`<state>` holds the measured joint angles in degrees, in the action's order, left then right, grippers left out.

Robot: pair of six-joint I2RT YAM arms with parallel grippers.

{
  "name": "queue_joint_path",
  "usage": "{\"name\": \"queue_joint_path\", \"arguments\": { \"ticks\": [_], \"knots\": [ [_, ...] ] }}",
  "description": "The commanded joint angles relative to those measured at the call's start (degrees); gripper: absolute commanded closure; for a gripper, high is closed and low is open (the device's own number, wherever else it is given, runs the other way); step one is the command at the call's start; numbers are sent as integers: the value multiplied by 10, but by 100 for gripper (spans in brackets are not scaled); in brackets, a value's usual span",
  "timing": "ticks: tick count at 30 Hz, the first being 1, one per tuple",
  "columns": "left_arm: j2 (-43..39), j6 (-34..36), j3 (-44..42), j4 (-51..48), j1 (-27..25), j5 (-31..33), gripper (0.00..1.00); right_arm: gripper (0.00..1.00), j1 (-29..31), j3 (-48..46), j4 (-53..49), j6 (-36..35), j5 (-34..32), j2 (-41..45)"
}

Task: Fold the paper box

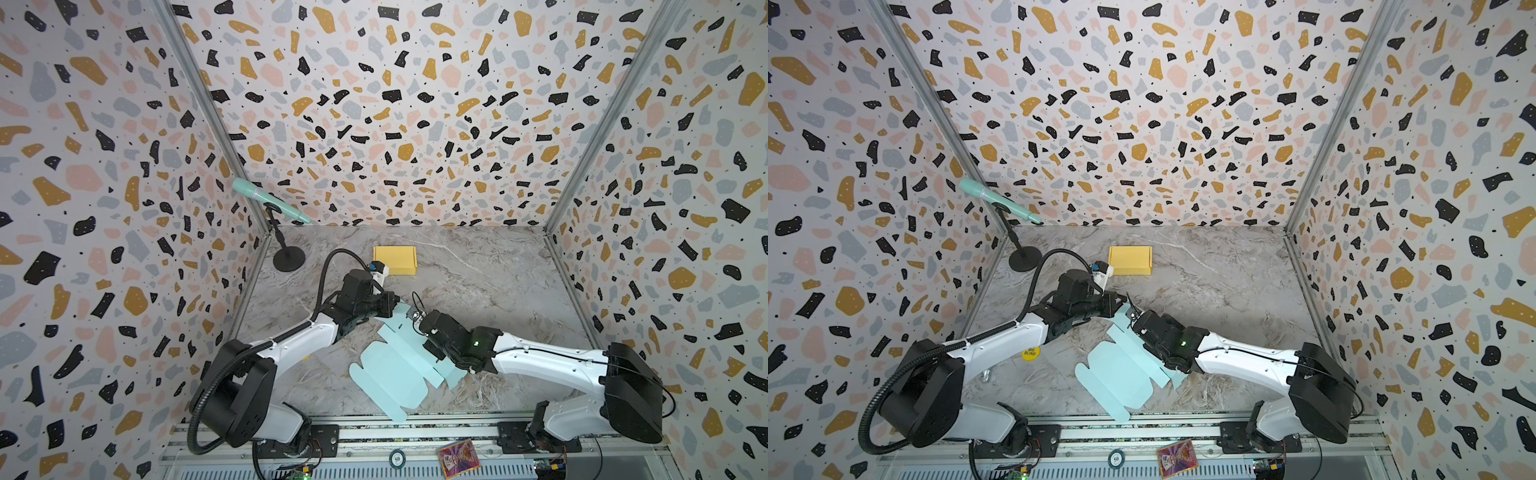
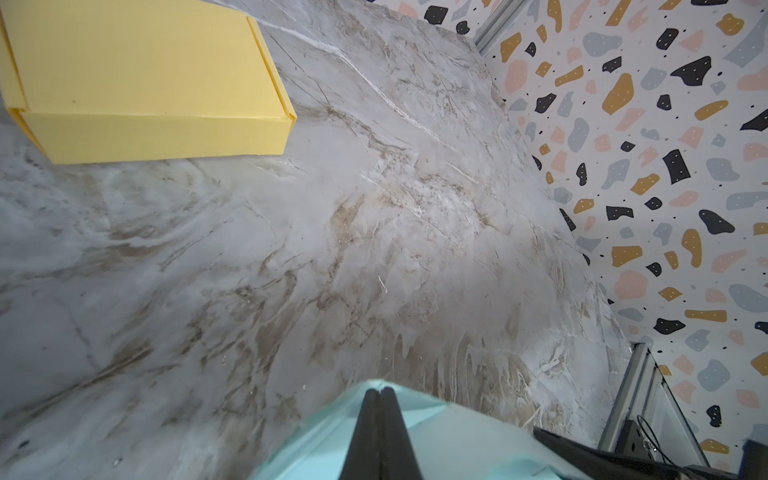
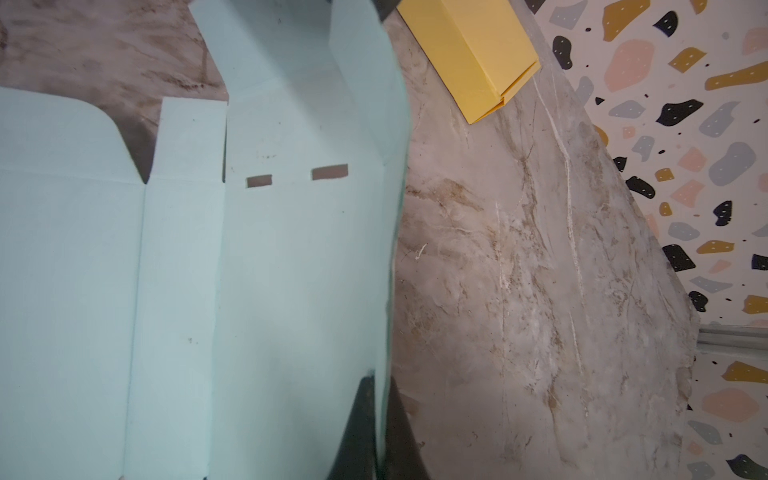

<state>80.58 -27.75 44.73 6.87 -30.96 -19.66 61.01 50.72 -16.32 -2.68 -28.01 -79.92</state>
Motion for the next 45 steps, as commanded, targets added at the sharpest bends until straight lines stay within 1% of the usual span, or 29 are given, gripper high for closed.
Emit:
{"name": "queue_joint_path", "arguments": {
  "ticks": [1, 6, 10, 13, 19, 22, 24, 28, 30, 33, 35, 37, 39, 40, 41, 43, 45],
  "knots": [
    [-29, -6, -14, -1, -22, -18, 100, 100, 5, 14, 15, -7, -12, 21],
    [-48, -19, -37, 14, -45, -10, 100, 100, 11, 15, 21, -24, -26, 26],
    [-53, -47, -52, 45, -69, 3, 100, 100, 20, 10, 36, -35, -38, 28],
    [-67, -63, -75, 66, -71, 19, 100, 100, 21, 3, 54, -48, -37, 30],
    [-82, -58, -113, 71, -67, 49, 100, 100, 38, 1, 72, -80, -56, 12],
    [-97, -65, -141, 96, -48, 46, 100, 100, 47, -5, 68, -86, -64, 5],
    [-104, -69, -160, 99, -25, 38, 100, 100, 51, -13, 69, -81, -70, 6],
    [-135, -54, -195, 87, 39, -6, 90, 100, 52, -25, 67, -74, -70, 14],
    [-151, -26, -201, 42, 68, -9, 84, 100, 52, -31, 69, -76, -75, 15],
    [-165, -18, -212, 29, 98, -17, 72, 100, 50, -37, 74, -89, -79, 15],
    [-159, -28, -217, 39, 102, -14, 70, 100, 44, -43, 80, -97, -72, 16],
    [-142, -38, -220, 50, 103, -3, 71, 100, 40, -49, 87, -107, -68, 20],
    [-123, -54, -229, 71, 102, 4, 82, 100, 30, -49, 87, -104, -60, 29],
    [-117, -61, -234, 86, 103, 7, 85, 100, 23, -48, 86, -99, -44, 33],
    [-110, -66, -239, 101, 103, 5, 86, 100, 14, -50, 89, -95, -26, 40],
    [-96, -66, -242, 106, 102, 3, 88, 100, 0, -54, 94, -88, -12, 48],
    [-86, -62, -246, 111, 103, 2, 88, 100, -22, -55, 96, -82, 10, 53]
  ]
}}
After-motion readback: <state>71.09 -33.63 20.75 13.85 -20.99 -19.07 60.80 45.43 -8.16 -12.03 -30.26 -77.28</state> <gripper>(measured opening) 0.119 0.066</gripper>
